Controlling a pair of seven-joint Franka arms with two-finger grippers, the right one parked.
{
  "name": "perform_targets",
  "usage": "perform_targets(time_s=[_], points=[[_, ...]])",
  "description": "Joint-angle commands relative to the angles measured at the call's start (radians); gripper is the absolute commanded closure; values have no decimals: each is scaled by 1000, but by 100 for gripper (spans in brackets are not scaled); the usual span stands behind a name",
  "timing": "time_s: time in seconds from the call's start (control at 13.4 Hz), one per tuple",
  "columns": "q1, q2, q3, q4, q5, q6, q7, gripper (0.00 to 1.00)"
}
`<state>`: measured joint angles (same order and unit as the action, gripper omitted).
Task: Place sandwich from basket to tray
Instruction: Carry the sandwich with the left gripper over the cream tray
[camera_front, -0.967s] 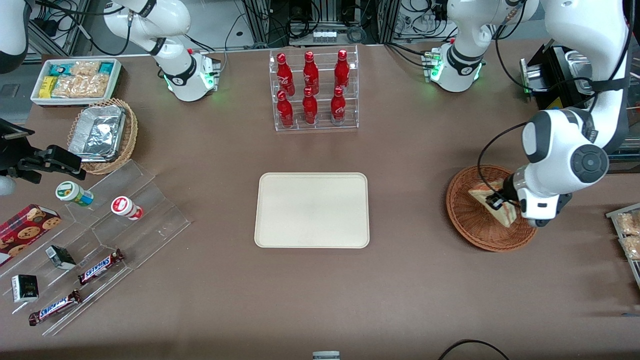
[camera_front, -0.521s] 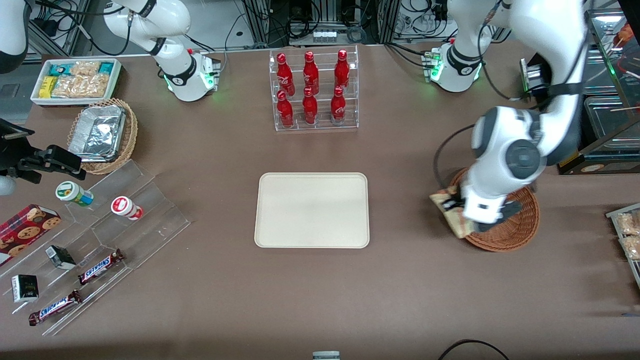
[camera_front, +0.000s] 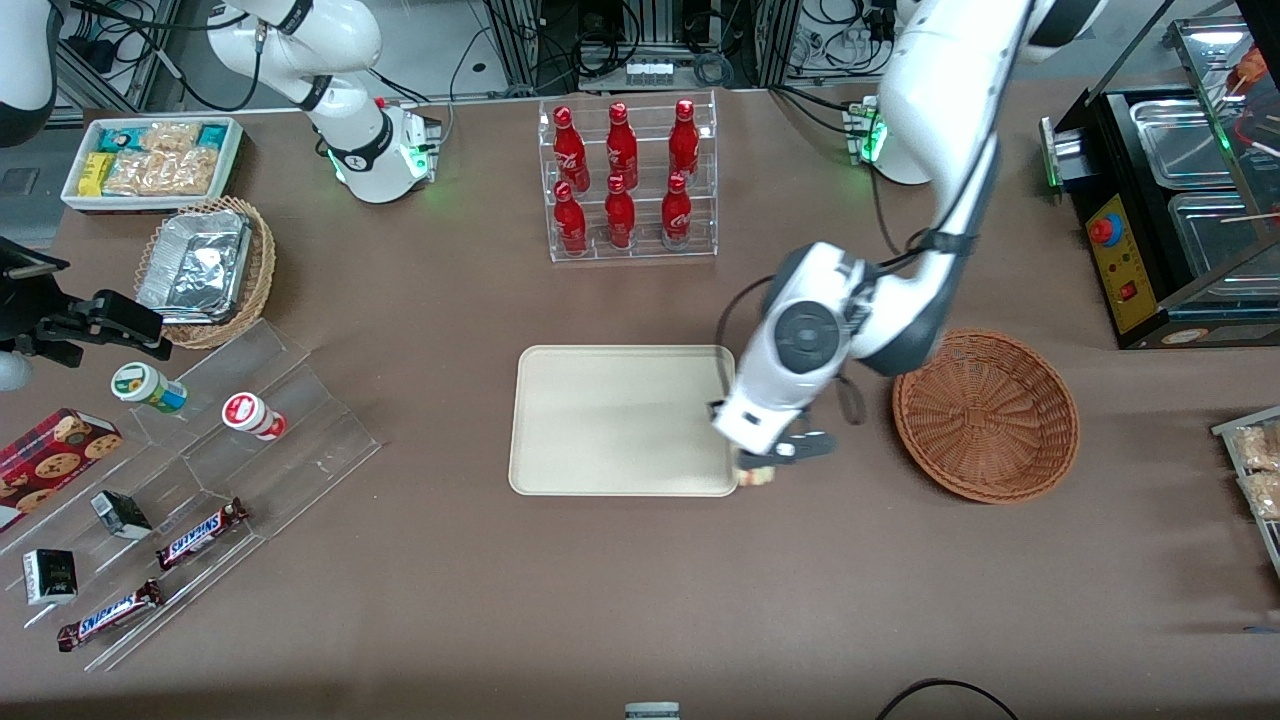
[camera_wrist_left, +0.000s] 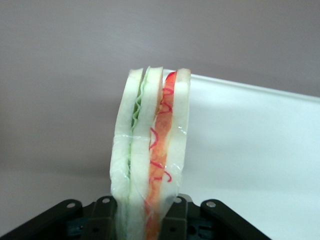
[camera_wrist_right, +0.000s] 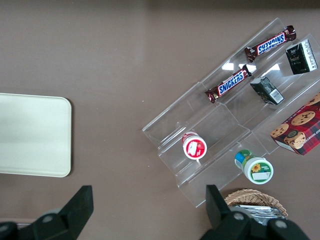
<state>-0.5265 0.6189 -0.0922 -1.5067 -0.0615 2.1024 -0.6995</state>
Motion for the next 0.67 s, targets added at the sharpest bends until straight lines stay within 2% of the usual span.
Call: perform_targets(time_s=[0.0,0.22,0.6], points=[[-29,83,-24,79,-8,13,46,75],[-76,174,-24,115,-11,51,17,74],[-75,194,-24,118,-11,56,-8,74]])
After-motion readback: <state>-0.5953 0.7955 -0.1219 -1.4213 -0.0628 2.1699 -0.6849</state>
